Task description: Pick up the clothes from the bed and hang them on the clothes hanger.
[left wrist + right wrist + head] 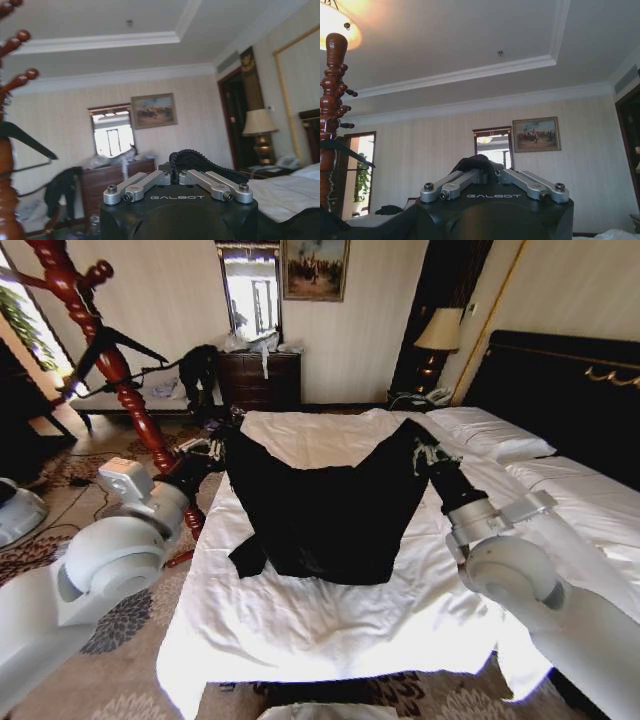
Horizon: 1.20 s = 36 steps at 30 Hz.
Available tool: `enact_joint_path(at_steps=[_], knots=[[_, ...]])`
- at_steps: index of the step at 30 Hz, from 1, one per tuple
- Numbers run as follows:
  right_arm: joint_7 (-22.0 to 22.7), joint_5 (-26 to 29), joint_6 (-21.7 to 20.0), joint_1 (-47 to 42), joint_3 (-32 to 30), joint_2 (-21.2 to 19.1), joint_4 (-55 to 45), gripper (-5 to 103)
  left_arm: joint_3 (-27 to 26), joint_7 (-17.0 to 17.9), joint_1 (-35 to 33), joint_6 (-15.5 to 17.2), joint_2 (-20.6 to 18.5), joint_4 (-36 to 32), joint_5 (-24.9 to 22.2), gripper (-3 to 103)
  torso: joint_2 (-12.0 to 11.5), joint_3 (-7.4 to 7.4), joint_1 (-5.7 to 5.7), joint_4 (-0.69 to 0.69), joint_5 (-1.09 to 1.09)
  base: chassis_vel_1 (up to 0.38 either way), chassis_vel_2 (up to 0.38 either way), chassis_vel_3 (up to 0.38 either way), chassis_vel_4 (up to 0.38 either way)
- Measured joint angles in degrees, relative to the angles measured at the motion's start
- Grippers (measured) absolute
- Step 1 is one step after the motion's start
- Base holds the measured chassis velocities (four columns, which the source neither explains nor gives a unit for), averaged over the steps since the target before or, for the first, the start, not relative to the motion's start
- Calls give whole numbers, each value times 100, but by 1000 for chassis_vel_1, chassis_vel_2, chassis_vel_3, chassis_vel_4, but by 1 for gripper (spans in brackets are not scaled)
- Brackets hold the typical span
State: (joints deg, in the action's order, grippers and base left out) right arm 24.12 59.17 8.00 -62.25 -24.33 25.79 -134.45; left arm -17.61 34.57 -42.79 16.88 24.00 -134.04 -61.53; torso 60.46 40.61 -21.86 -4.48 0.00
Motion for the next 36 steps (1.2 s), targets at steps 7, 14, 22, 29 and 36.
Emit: enact_joint_path(at_steps=[7, 14, 22, 29, 36], knots=[[-192, 923, 71, 820, -658, -632, 9, 0, -512, -347, 615, -278, -249, 212, -234, 2, 0, 1, -3, 1, 0, 0, 0, 0, 0], [-283, 1682, 87, 1166, -1389, -1163, -253, 0, -1330, -496, 458, -406, -672, -62, -540, 2, 0, 1, -3, 2, -1, 0, 0, 0, 0], [311, 2563, -35, 1044, -2537, -1441, -921, 0, -2554, -170, 365, -449, -922, -769, -1499, 2, 0, 0, -2, 1, 2, 0, 0, 0, 0], [556, 3484, -143, 1130, -3566, -1934, -921, 0, -3406, -262, 438, -439, -1127, -826, -2280, 2, 1, -1, 0, 1, -3, 0, 0, 0, 0], [438, 2250, -737, 604, -2157, -1344, -891, 0, -1984, -517, -143, -76, -470, -791, -1123, 2, -1, 2, -3, 0, -1, 0, 0, 0, 0]])
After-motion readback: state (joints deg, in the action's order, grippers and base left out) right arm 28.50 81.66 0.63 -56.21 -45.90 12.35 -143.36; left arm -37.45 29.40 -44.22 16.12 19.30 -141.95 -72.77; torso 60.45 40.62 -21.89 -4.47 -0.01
